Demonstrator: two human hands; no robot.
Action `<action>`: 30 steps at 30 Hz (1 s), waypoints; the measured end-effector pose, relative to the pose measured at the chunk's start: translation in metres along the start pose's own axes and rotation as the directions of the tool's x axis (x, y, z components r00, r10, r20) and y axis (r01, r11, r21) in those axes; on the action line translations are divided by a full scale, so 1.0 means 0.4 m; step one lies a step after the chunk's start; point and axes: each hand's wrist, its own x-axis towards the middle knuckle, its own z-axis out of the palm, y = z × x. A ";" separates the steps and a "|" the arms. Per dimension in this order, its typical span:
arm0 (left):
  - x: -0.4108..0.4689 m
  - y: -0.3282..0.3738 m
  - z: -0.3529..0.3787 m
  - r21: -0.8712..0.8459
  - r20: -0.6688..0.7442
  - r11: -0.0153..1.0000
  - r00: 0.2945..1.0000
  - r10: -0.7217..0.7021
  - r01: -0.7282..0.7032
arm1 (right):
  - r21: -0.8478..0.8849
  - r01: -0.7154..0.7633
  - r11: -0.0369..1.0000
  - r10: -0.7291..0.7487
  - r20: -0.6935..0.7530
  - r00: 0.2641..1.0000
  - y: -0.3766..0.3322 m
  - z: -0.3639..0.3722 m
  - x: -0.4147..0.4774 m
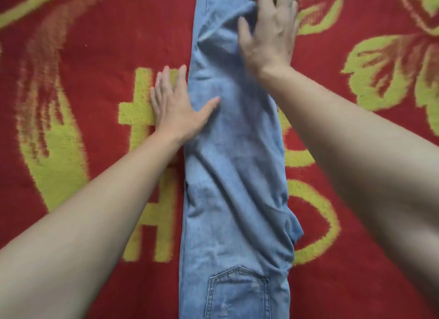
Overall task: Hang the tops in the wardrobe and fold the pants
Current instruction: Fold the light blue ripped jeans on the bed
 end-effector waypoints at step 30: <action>0.096 0.015 0.059 0.185 0.209 0.983 0.976 -0.056 0.017 | 0.148 -0.234 0.961 0.229 0.054 0.972 0.090 0.058 0.216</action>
